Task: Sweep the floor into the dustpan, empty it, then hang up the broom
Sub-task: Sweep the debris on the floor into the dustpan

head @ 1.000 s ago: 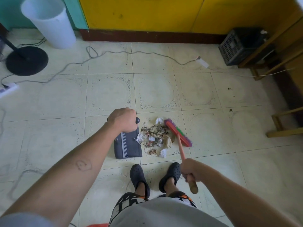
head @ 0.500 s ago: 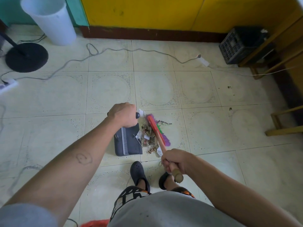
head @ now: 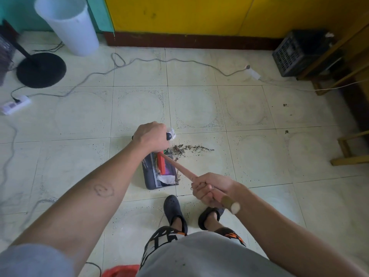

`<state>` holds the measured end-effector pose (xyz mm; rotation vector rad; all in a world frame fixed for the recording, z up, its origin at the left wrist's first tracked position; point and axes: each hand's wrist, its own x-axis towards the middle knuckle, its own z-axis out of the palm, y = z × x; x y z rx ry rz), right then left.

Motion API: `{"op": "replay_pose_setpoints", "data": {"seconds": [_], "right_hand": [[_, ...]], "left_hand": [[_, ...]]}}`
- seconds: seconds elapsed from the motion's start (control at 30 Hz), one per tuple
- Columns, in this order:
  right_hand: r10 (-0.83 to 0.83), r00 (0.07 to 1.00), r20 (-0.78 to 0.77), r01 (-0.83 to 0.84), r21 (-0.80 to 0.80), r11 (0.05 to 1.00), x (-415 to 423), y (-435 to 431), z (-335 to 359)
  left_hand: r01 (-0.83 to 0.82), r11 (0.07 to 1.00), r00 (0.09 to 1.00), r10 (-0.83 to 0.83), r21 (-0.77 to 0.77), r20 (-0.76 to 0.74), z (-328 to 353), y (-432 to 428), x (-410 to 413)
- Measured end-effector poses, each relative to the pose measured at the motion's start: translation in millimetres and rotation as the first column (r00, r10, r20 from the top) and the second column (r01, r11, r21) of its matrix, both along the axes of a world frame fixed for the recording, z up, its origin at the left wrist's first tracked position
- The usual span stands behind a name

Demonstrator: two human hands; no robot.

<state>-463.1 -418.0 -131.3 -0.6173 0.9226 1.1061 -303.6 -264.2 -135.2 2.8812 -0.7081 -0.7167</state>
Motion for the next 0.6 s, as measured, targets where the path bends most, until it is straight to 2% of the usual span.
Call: {"op": "replay_pose_setpoints", "data": {"seconds": [0.1,0.2,0.3,0.37,0.43,0.5,0.6], "right_hand": [[-0.137,0.991,-0.006,0.137,0.062,0.989,-1.4,-15.7,11.3],[-0.16,0.987,0.021,0.16,-0.012,0.987,-2.0,-39.6,33.1],[0.009,0.998,0.064,0.002,-0.162,0.987,4.5,-58.4,54.6],[0.186,0.981,0.057,-0.161,-0.296,0.942,13.0,-65.7,63.5],[0.442,0.896,0.039,-0.371,-0.481,0.794,21.3,-72.3,66.5],[0.681,0.732,-0.009,-0.526,-0.643,0.556,33.5,-77.9,63.8],[0.83,0.55,-0.093,-0.565,-0.773,0.288,56.0,-79.2,48.0]], "left_hand": [[-0.072,0.997,0.997,0.072,-0.015,0.002,5.6,10.2,-0.1],[-0.145,0.989,0.989,0.145,-0.005,0.003,4.6,21.9,-0.5],[-0.236,0.971,0.972,0.237,-0.031,0.009,1.6,34.5,-0.6],[-0.293,0.955,0.956,0.293,-0.043,0.009,0.5,42.1,-0.5],[-0.347,0.936,0.938,0.348,-0.056,-0.001,-1.5,49.5,-2.1],[-0.414,0.907,0.909,0.416,-0.08,0.004,-4.2,58.6,-2.2],[-0.492,0.864,0.869,0.494,-0.102,-0.009,-5.2,69.4,1.9]]}}
